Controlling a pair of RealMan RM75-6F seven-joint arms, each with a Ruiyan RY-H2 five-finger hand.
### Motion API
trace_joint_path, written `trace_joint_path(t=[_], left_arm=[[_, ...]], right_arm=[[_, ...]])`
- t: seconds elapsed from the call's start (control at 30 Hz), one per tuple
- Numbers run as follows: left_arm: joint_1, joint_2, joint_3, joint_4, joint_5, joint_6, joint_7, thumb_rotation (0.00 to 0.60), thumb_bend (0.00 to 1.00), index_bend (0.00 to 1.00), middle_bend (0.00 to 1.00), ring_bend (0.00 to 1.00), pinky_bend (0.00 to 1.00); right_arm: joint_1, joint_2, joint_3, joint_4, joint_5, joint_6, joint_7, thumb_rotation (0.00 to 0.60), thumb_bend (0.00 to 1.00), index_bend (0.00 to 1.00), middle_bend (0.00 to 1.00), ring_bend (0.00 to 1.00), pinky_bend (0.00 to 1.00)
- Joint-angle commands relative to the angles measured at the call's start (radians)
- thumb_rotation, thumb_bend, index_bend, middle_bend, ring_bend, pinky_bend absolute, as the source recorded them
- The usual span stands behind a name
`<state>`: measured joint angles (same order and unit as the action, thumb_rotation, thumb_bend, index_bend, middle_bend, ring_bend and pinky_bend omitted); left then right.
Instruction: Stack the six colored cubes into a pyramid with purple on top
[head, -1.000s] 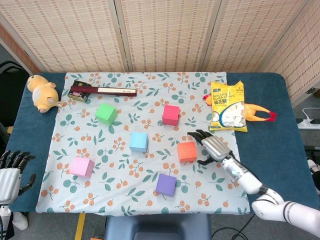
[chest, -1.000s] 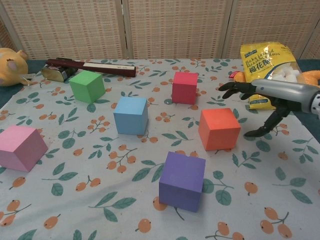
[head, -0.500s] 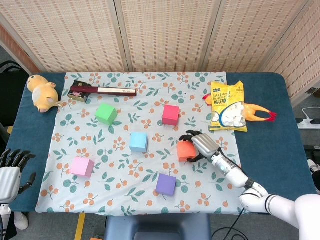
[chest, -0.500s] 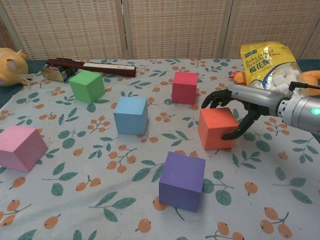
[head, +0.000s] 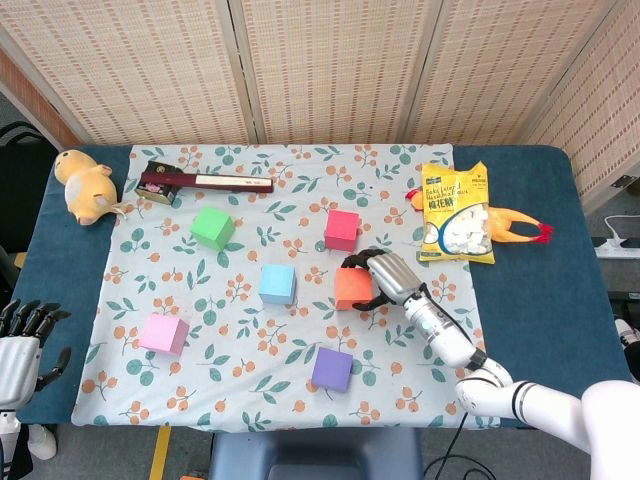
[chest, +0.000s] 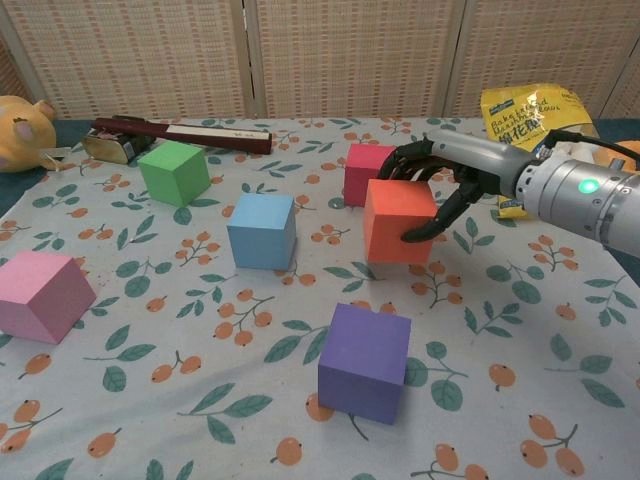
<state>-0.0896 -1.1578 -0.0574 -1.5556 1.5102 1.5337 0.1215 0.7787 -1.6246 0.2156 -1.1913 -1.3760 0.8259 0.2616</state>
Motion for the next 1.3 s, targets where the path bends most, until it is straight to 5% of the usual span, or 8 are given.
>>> trace_joint_path(t=[0.03, 0.53, 1.3], left_arm=[[0.001, 0.000, 0.002, 0.002, 0.001, 0.001, -0.002, 0.600, 0.38, 0.29, 0.21, 0.13, 0.09], [0.004, -0.007, 0.002, 0.025, 0.002, 0.003, -0.024, 0.600, 0.38, 0.29, 0.21, 0.13, 0.09], [0.012, -0.019, 0.004, 0.069, -0.006, 0.002, -0.066, 0.600, 0.38, 0.29, 0.21, 0.13, 0.09]], right_arm=[[0.041, -0.032, 0.036, 0.007, 0.063, -0.044, -0.064, 0.600, 0.11, 0.35, 0.44, 0.23, 0.25], [0.140, -0.170, 0.082, 0.116, 0.203, -0.109, -0.189, 0.600, 0.11, 0.32, 0.44, 0.23, 0.25], [0.221, -0.275, 0.106, 0.235, 0.220, -0.121, -0.218, 0.600, 0.11, 0.30, 0.44, 0.22, 0.25]])
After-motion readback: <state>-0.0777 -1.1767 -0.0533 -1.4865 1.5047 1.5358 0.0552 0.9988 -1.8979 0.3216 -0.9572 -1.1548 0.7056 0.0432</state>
